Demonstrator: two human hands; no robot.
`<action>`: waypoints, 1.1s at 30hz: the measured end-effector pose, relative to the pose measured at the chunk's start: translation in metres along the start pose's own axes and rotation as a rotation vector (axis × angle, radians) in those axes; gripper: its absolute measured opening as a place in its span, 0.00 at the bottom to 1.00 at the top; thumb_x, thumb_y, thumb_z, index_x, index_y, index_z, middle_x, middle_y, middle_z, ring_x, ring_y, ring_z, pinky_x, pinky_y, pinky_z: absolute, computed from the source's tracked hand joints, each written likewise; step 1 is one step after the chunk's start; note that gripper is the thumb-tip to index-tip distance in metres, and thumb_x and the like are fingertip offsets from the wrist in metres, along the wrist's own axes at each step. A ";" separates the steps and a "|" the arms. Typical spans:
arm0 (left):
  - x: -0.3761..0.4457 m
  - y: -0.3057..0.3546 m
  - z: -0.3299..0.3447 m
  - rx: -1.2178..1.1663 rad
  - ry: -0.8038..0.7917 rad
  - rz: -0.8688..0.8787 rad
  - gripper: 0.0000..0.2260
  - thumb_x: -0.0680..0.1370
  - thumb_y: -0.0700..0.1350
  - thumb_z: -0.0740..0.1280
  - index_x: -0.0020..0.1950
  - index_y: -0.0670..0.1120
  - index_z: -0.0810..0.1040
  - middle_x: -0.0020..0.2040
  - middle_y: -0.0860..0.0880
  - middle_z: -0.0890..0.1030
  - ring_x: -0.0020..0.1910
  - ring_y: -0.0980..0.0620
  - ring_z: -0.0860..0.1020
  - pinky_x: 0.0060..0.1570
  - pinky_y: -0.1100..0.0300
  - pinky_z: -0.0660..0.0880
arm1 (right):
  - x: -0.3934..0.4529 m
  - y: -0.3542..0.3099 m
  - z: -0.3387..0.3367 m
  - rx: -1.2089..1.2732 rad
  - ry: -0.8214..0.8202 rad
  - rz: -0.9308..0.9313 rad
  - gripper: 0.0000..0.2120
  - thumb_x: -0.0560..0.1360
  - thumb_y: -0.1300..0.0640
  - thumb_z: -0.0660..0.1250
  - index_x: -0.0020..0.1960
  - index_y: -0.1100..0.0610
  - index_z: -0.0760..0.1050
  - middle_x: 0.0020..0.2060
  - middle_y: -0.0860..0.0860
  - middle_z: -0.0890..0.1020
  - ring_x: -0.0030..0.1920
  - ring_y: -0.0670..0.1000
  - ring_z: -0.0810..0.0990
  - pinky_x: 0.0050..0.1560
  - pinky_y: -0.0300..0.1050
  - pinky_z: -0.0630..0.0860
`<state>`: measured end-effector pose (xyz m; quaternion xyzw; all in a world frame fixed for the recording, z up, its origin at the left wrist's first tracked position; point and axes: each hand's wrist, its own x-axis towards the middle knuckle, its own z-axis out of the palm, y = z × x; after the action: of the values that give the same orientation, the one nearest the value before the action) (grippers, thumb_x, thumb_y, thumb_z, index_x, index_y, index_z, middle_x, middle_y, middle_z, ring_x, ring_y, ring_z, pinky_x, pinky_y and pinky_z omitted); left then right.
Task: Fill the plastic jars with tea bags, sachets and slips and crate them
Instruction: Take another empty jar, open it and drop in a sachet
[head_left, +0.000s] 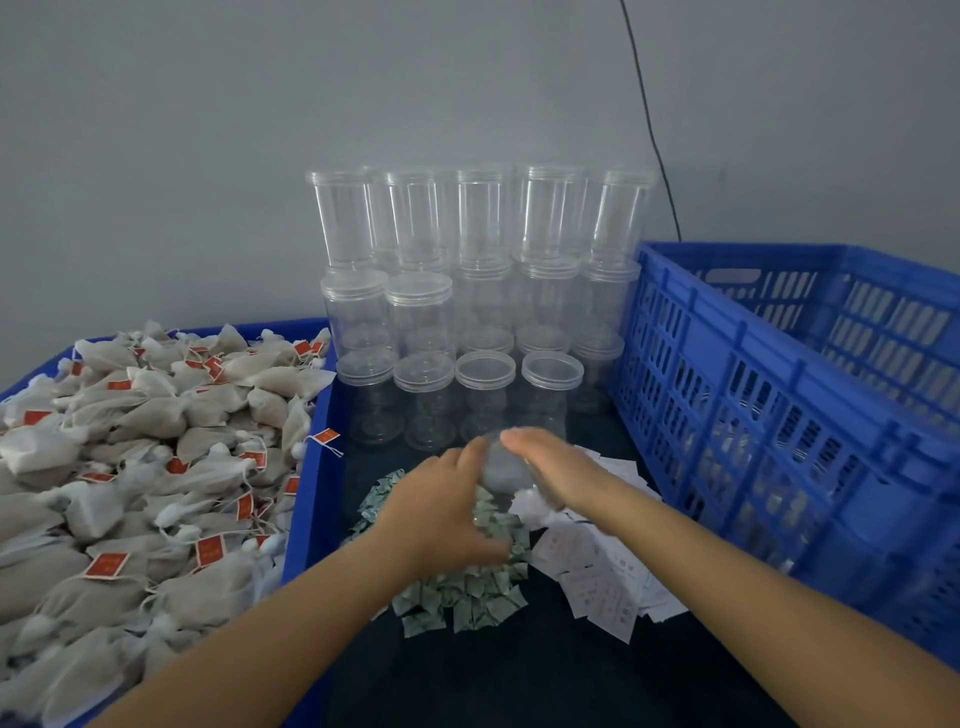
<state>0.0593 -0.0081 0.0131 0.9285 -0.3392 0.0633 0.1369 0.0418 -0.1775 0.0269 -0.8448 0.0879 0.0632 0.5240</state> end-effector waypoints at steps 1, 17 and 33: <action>0.000 -0.003 -0.006 -0.187 -0.004 -0.035 0.43 0.65 0.61 0.72 0.74 0.51 0.56 0.63 0.53 0.72 0.58 0.54 0.73 0.55 0.62 0.71 | -0.001 -0.006 -0.005 -0.062 0.005 -0.139 0.17 0.82 0.43 0.60 0.67 0.50 0.74 0.61 0.49 0.78 0.61 0.49 0.76 0.68 0.52 0.71; -0.002 -0.018 -0.035 -1.650 -0.681 -0.072 0.44 0.58 0.58 0.78 0.68 0.42 0.67 0.58 0.42 0.75 0.53 0.41 0.79 0.52 0.46 0.78 | -0.009 -0.015 -0.035 0.596 -0.485 -0.517 0.40 0.58 0.45 0.83 0.69 0.44 0.76 0.67 0.49 0.77 0.67 0.50 0.76 0.69 0.47 0.72; 0.002 -0.001 -0.016 0.636 0.539 0.577 0.20 0.72 0.42 0.64 0.65 0.46 0.72 0.57 0.45 0.80 0.58 0.43 0.78 0.56 0.50 0.75 | 0.003 0.020 -0.037 0.363 -0.348 0.239 0.45 0.64 0.25 0.60 0.66 0.58 0.76 0.48 0.60 0.85 0.43 0.56 0.85 0.43 0.49 0.82</action>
<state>0.0610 -0.0036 0.0285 0.7433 -0.4987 0.4360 -0.0931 0.0410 -0.2191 0.0253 -0.6972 0.1054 0.2519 0.6628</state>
